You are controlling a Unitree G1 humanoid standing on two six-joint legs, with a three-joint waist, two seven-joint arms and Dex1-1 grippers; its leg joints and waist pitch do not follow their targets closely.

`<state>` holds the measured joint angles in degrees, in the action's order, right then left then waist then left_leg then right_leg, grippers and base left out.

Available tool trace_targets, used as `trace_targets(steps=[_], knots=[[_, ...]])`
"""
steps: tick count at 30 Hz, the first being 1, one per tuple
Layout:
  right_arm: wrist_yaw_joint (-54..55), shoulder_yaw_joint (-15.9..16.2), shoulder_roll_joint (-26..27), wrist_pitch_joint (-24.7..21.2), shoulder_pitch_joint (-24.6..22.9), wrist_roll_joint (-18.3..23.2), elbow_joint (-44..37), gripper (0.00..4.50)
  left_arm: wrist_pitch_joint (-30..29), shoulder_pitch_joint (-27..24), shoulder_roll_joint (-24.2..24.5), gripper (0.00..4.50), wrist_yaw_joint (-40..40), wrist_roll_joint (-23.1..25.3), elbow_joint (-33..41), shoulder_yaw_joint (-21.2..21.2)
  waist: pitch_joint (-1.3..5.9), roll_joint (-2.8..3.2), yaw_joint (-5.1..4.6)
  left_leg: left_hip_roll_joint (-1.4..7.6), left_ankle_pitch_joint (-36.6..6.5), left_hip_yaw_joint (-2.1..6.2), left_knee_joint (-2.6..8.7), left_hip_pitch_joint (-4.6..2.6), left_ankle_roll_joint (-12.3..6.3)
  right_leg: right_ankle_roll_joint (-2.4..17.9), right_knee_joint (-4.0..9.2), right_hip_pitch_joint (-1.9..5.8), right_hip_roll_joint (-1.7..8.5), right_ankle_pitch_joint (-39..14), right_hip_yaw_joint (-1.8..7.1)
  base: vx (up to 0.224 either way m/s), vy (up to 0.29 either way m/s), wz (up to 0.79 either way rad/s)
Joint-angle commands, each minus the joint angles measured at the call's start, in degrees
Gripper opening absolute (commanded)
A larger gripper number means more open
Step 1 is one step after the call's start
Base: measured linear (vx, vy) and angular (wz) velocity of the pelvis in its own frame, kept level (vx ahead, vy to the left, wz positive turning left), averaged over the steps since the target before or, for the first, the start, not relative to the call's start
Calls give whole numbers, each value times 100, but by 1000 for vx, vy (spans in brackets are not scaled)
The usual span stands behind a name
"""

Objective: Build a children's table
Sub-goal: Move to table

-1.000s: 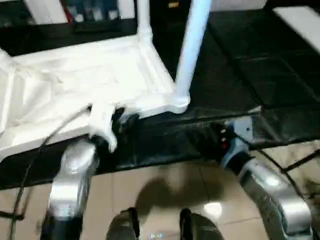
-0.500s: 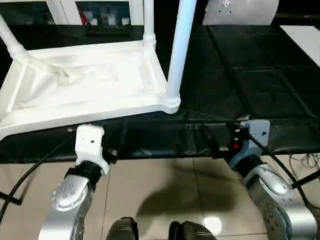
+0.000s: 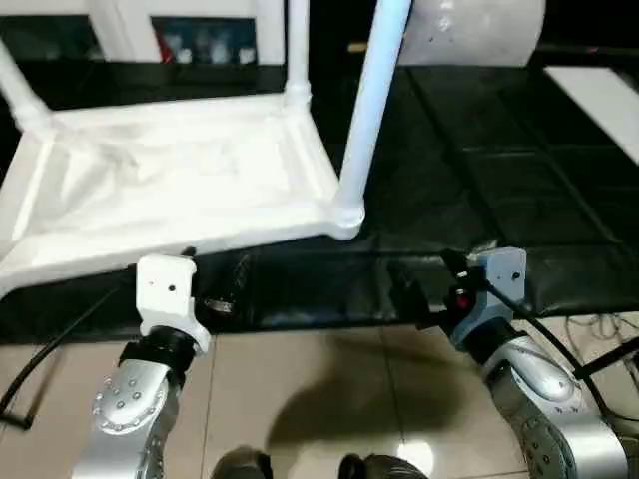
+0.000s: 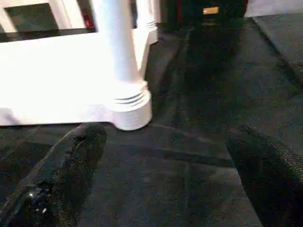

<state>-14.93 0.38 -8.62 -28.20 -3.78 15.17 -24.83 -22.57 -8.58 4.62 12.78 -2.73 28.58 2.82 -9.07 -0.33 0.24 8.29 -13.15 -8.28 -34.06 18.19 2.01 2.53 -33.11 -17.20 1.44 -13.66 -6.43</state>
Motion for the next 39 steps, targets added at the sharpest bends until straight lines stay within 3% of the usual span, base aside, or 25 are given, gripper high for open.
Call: trace_targets(steps=[1, 3, 4, 5, 6, 7, 8, 10, 11, 12, 14, 16, 18, 19, 20, 21, 23, 24, 25, 26, 27, 29, 31, 35, 39], knots=[[-13, 1, -21, 67, 22, -19, -43, 450, -45, 16, 18, 442, -42, -49, 96, -64, 316, -26, 218, 155, -775, 139, 3, 395, -638, 477, 853, 510, 1146, -3999, 873, 145, 3, -3], [-22, 17, -22, 96, 13, -23, -40, 450, -55, 28, 34, 442, -28, -61, 91, -69, 448, 112, 220, 254, -5, 181, 247, 330, -715, 675, 616, 473, 613, -2480, 502, 142, 11, -2], [-24, 28, -25, 115, 10, -31, -34, 450, -63, 34, 38, 442, -24, -66, 88, -69, 448, 112, 220, 254, -5, 181, 247, 330, -715, 675, 616, 473, 613, -2480, 502, 194, 43, 7], [-24, 28, -25, 115, 10, -32, -34, 450, -64, 34, 38, 442, -24, -66, 88, -69, 553, 232, 91, 588, 331, 468, 410, -260, -1082, 688, 203, 32, 304, -1149, 251, 194, 43, 7], [-25, 48, -32, 149, 8, -49, -20, 450, -71, 43, 46, 442, -25, -72, 83, -65, 565, 238, -57, 808, 485, 748, 450, -569, -1479, 592, -88, -283, 218, -879, 164, 201, 28, 12], [-26, 62, -38, 147, 8, -59, -17, 450, -73, 45, 45, 442, -26, -79, 82, -62, 567, 195, -115, 1163, 718, 1034, 380, -955, -2405, 27, -638, -870, 398, -768, 348, 162, -1, 12], [-31, 69, -44, 152, 9, -65, -15, 450, -76, 47, 46, 442, -30, -83, 81, -63, 540, 172, -116, 1129, 870, 957, 350, -897, -2569, -121, -722, -973, 444, -573, 400, 162, -1, 12], [-38, 76, -49, 163, 13, -72, -10, 450, -75, 52, 50, 442, -29, -93, 76, -64, 464, 3, -121, 455, 218, 400, 330, -479, -2409, -16, -293, -744, 470, 190, 524, 118, -44, 10], [-38, 76, -49, 163, 13, -72, -10, 450, -75, 52, 50, 442, -29, -93, 76, -64, 492, -237, 94, -325, -684, 89, -370, 244, -1788, 647, 436, 243, 1161, -923, 1375, 113, -72, 9], [-39, 76, -48, 169, 13, -74, -6, 450, -76, 56, 54, 442, -26, -97, 72, -65, 507, -231, 179, -224, -583, 195, -585, 360, -1479, 1064, 551, 416, 1369, -1484, 1514, 134, -87, -1], [6, 34, -34, 225, 11, -72, 1, 450, -67, 69, 72, 442, -15, -128, 60, -81, 454, -230, 208, -149, -79, 334, -746, 636, -719, 1545, 476, 562, 1200, -1816, 1277, 129, -45, -14], [20, 7, -45, 241, 12, -72, 6, 450, -78, 68, 96, 442, -4, -149, 54, -97, 318, 43, 178, 59, 297, 310, -156, 441, -483, 1523, 631, 295, 830, -2601, 710, 117, 5, -8], [34, -8, -48, 260, 14, -73, 16, 450, -84, 62, 109, 442, 4, -161, 50, -103, 307, 249, 116, 256, -486, 345, 293, 184, -448, 1104, 537, 176, 444, -2647, 455, 125, 53, -4], [33, -15, -57, 278, 20, -73, 22, 450, -93, 61, 119, 442, 20, -176, 46, -110, 446, 344, -188, 641, -1983, 868, 561, -355, -587, 731, -169, -178, 102, -1575, 311, 167, 62, 0], [31, -17, -62, 285, 23, -73, 25, 450, -97, 62, 123, 442, 27, -182, 44, -114, 494, 350, -240, 741, -1978, 1017, 581, -516, -848, 591, -386, -311, 129, -1132, 327, 167, 62, 0], [31, -18, -63, 286, 26, -72, 27, 450, -101, 64, 124, 442, 30, -182, 43, -114, 551, 326, -314, 775, -1146, 1191, 504, -652, -1774, 73, -631, -525, 163, -657, 322, 166, 34, 5], [13, -17, -92, 316, 83, -82, 75, 450, -146, 111, 184, 442, 94, -185, 3, -146, 549, 190, -333, 811, 83, 1147, 365, -638, -2871, -409, -746, -812, 366, -326, 477, 127, 6, 0], [0, -13, -105, 335, 109, -94, 103, 450, -157, 135, 223, 442, 123, -187, -20, -166, 567, 11, -282, 500, 527, 842, 209, -362, -2768, -296, -320, -696, 557, 303, 715, 95, -30, 11], [0, -13, -105, 335, 109, -94, 103, 450, -157, 135, 223, 442, 123, -187, -20, -166, 580, -174, -115, -147, 167, 335, -159, 239, -2065, 46, 225, -146, 846, 690, 1132, 86, -72, 12], [-9, -9, -112, 349, 126, -103, 120, 450, -163, 150, 248, 442, 141, -190, -35, -178, 597, -269, -91, -251, 133, 315, -315, 476, -1758, 153, 272, 140, 1007, 719, 1317, 86, -72, 12], [-19, -14, -109, 370, 158, -99, 156, 450, -158, 228, 348, 442, 273, -213, -104, -220, 702, -272, -47, -100, 811, 421, -189, 613, -1058, 260, -63, 346, 1002, 2030, 1184, 92, -80, -7], [-45, -51, -82, 372, 212, -30, 215, 450, -138, 402, 481, 442, 507, -303, -272, -246, 683, -129, -25, -69, 1500, 389, 28, 344, -326, 176, -235, 73, 483, 4276, 900, 66, -67, -6], [-241, -45, -140, 528, 317, 1, 342, 450, 19, 813, 741, 442, 991, -482, -718, -285, 697, -23, -23, 91, 1501, 409, 103, 324, -226, 455, -276, 59, 444, 4098, 822, 11, -31, 6], [-498, -153, -116, 601, 494, 336, 433, 450, 38, 1341, 1037, 442, 1581, -591, -1348, -368, 584, 51, -14, 339, -159, 435, 287, 179, -194, 1211, 2, -99, 582, 802, 770, 0, 0, 0], [-731, -53, -337, 673, 656, 243, 568, 450, -45, 1745, 1430, 442, 2340, -669, -1774, -626, 501, 43, -21, 324, -1461, 400, 383, 128, -67, 1091, 198, -163, 645, -1367, 829, -89, 36, -2]])
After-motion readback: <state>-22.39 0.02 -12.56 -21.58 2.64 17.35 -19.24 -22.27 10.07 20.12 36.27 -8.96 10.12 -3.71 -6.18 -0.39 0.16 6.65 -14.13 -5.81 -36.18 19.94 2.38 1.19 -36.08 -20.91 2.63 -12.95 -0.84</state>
